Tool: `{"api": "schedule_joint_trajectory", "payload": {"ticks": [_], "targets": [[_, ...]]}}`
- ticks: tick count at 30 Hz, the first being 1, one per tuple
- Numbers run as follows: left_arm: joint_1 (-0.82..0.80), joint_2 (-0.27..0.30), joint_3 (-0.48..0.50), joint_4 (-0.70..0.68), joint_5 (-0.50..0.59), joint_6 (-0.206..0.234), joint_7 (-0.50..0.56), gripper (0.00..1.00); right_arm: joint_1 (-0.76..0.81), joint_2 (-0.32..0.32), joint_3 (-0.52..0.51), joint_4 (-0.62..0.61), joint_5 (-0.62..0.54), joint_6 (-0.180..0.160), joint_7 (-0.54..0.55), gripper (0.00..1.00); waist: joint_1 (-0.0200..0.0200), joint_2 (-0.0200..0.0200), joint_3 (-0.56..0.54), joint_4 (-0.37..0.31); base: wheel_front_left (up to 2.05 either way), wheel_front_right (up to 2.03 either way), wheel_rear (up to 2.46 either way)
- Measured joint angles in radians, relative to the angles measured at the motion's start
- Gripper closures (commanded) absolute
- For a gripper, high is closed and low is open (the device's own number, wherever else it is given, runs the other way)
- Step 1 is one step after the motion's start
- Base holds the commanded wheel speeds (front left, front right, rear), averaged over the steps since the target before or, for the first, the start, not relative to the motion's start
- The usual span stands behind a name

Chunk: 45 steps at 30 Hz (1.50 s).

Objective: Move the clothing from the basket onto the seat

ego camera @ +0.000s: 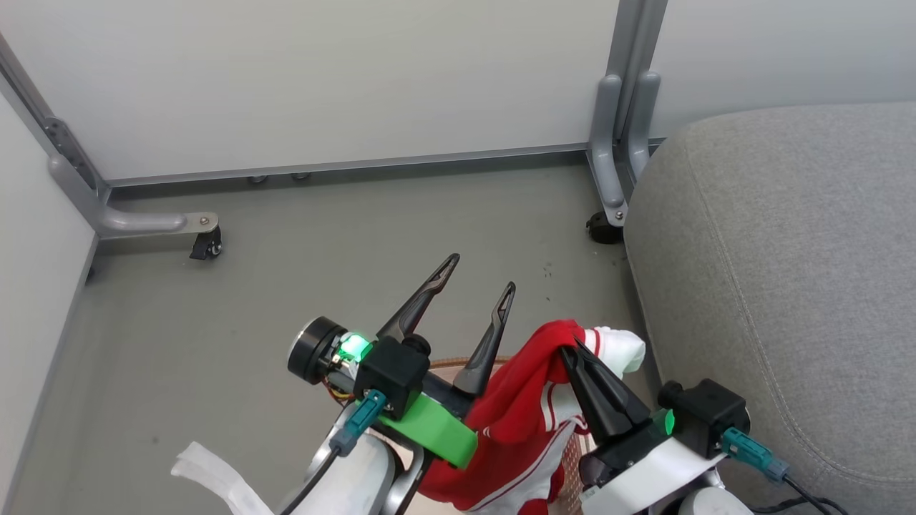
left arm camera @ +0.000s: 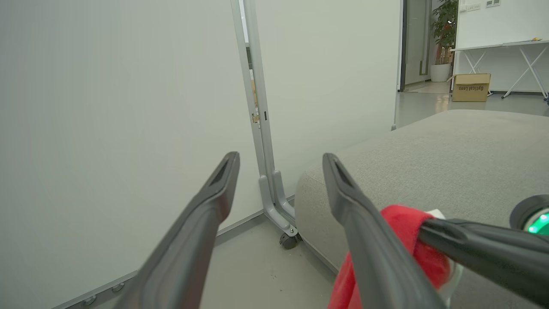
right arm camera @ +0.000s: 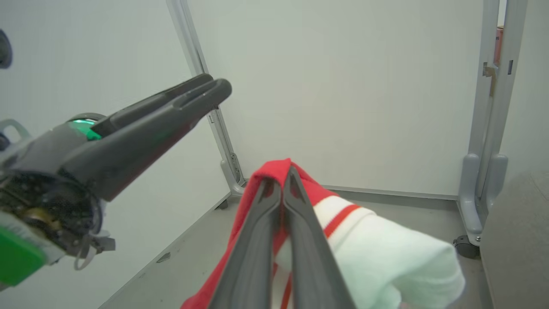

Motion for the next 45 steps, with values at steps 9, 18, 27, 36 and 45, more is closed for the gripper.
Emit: {"api": "schedule_joint_trajectory", "payload": {"ticks": [9,18,27,36,45], "targets": [[0.028,0.0,0.023,0.035,-0.017,-0.008,0.0,0.0,0.0,0.0,-0.036,-0.033,-0.017,0.0,0.0,1.0,0.0,0.0,0.005,-0.02,0.0,0.0,0.0],[0.114,0.0,0.108,0.016,-0.025,-0.013,0.0,0.0,-0.004,-0.002,-0.094,-0.108,-0.047,0.0,0.0,1.0,0.0,0.0,0.019,-0.092,0.0,0.0,0.0],[0.204,0.0,0.158,-0.078,0.015,-0.047,0.0,0.0,0.005,0.002,-0.152,-0.169,-0.067,0.0,0.0,1.0,0.0,0.0,0.048,-0.193,0.0,0.0,0.0],[0.225,0.004,0.188,-0.123,0.051,-0.061,0.0,0.0,0.032,0.019,-0.23,-0.225,-0.096,0.0,0.0,1.0,0.0,0.0,0.104,-0.295,0.0,0.0,0.0],[0.224,0.017,0.197,-0.135,0.072,-0.066,0.0,0.0,0.061,0.025,-0.291,-0.26,-0.11,0.0,0.0,1.0,0.0,0.0,0.175,-0.34,0.0,0.0,0.0]]}}
